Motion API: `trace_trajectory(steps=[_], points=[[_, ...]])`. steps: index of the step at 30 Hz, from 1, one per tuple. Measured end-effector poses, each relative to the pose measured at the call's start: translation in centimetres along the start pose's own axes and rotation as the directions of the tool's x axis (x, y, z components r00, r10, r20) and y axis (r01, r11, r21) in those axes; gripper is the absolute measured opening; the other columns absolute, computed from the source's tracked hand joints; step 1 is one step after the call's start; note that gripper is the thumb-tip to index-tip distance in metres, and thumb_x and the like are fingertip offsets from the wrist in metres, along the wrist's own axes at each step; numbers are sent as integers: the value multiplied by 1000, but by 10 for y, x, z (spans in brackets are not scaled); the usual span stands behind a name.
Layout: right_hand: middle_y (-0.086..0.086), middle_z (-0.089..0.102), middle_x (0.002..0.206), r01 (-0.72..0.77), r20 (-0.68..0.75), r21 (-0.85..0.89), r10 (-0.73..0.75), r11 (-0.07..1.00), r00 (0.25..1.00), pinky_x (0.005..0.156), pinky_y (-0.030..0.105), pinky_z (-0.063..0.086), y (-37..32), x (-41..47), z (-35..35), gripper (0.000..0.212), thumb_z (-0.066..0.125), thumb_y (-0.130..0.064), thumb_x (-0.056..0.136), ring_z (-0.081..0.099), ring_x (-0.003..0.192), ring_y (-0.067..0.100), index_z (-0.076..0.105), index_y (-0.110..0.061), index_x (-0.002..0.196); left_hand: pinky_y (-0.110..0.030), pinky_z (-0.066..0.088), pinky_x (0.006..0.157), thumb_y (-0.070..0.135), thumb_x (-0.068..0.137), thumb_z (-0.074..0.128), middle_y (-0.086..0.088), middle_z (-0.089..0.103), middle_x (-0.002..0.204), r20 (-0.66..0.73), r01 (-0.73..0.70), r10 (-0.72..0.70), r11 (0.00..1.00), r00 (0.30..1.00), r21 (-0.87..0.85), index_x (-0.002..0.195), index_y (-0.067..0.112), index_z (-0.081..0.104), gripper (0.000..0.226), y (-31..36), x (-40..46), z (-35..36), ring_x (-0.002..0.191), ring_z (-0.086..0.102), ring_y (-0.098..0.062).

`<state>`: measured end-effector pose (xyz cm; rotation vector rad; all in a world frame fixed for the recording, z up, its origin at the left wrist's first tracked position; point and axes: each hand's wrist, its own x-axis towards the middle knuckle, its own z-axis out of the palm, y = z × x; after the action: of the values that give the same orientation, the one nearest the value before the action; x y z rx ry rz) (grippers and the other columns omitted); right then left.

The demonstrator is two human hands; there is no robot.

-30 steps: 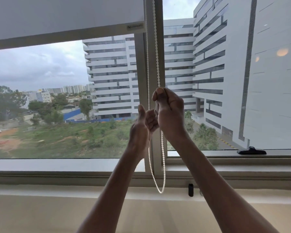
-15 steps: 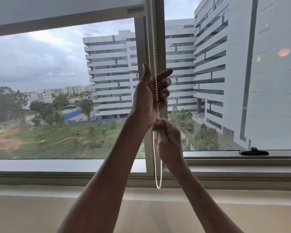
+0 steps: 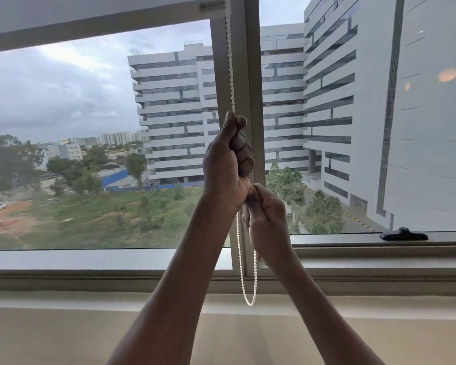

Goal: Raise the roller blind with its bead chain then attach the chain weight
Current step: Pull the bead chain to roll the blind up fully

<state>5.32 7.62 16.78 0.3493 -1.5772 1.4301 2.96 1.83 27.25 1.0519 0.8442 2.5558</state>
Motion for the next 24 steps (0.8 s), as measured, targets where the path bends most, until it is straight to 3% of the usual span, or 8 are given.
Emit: trace_trajectory(steps=[4, 6, 9, 11, 15, 21, 24], points=[[0, 40, 54, -161, 167, 228, 125, 960, 978, 44, 23, 30, 2, 3, -14, 31, 48, -23, 97, 34, 46, 11, 49, -11, 68, -13, 14, 27, 29, 102, 48, 13, 26, 42, 3, -32, 32, 999, 999, 12, 72, 21, 62, 34, -4, -5, -5, 32, 17, 1], [7, 52, 65, -231, 210, 305, 172, 924, 963, 59, 28, 44, 0, 8, -22, 33, 46, -27, 99, 49, 61, 15, 60, -9, 76, -14, 15, 27, 29, 102, 49, 13, 26, 42, -9, -31, 32, 999, 999, 35, 70, 21, 61, 35, -13, -11, -13, 32, 17, 1], [28, 64, 89, -241, 111, 120, 228, 963, 967, 81, 44, 48, -9, 25, -27, 38, 36, -20, 104, 58, 83, 27, 65, 3, 95, -15, 19, 28, 28, 101, 49, 14, 28, 42, -23, -36, 37, 998, 999, 52, 71, 18, 61, 33, -36, -27, -31, 33, 19, 1], [28, 64, 92, -227, 68, 45, 223, 973, 972, 79, 40, 48, -20, 37, -23, 38, 36, -20, 105, 58, 82, 26, 65, 4, 102, -15, 21, 30, 29, 100, 51, 14, 32, 43, -54, -28, 33, 996, 998, 89, 69, 19, 61, 34, -53, -37, -41, 34, 23, 2], [14, 64, 78, -270, 157, 159, 245, 950, 957, 60, 27, 45, -43, 56, -11, 35, 37, -23, 105, 56, 62, 19, 63, 0, 105, -13, 21, 31, 30, 97, 54, 14, 34, 44, -130, 33, -20, 995, 991, 97, 60, 23, 54, 38, -70, -47, -48, 34, 25, 2], [8, 66, 74, -376, 272, 274, 304, 885, 913, 51, 29, 39, -65, 75, -3, 37, 36, -28, 105, 53, 58, 19, 66, -5, 103, -12, 19, 31, 26, 101, 49, 15, 28, 43, -125, 12, 4, 992, 992, 128, 61, 24, 53, 41, -67, -48, -51, 35, 20, 2], [1, 52, 61, -388, 275, 319, 307, 865, 911, 45, 25, 25, -69, 83, 3, 36, 37, -27, 104, 37, 46, 12, 66, -7, 98, -13, 18, 32, 30, 99, 51, 15, 25, 43, -102, -7, 24, 986, 994, 166, 56, 24, 57, 44, -66, -50, -53, 35, 18, 1]])
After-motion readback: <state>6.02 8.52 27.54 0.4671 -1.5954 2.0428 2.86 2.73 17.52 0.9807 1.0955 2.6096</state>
